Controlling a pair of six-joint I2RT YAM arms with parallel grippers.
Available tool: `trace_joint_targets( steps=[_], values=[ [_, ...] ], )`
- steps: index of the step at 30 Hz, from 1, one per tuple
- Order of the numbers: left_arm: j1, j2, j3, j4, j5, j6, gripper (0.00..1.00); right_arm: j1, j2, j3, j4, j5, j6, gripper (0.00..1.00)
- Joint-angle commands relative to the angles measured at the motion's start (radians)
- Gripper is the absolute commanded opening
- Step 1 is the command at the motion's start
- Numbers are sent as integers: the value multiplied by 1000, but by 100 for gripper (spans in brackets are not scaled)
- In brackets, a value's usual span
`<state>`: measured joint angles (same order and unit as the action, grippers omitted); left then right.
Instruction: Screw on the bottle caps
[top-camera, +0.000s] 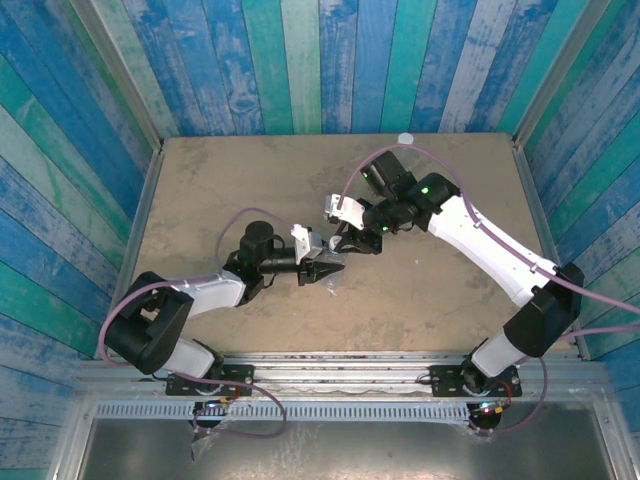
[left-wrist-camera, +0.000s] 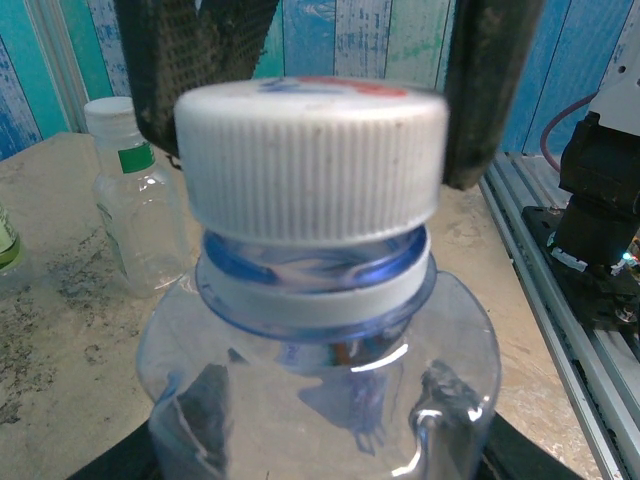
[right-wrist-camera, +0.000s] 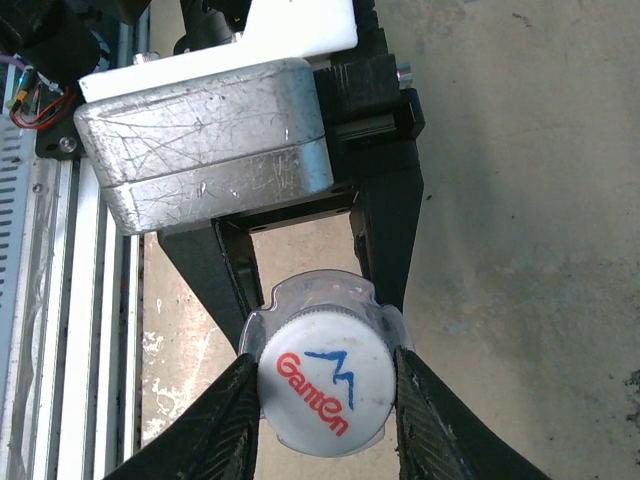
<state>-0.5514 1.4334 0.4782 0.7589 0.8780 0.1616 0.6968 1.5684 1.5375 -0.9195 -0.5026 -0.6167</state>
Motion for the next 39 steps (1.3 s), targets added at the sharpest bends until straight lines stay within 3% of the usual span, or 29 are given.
trace_joint_targets(
  steps=[1,10,18,26,34,39],
  values=[
    [-2,-48,24,-7,19,12,48,-4,11,26,-30,-21,7,36],
    [-3,-58,27,28,-65,-21,47,-4,21,29,-30,41,102,31],
    [-2,-29,75,68,-179,-43,48,1,-9,-31,43,257,456,31],
    [-2,20,121,37,-184,-16,47,46,-80,-135,128,434,773,31],
    [-3,18,119,10,-131,7,47,69,-116,-135,153,435,701,34],
    [-3,3,99,9,-93,7,47,68,-131,-107,157,337,601,48]
  ],
)
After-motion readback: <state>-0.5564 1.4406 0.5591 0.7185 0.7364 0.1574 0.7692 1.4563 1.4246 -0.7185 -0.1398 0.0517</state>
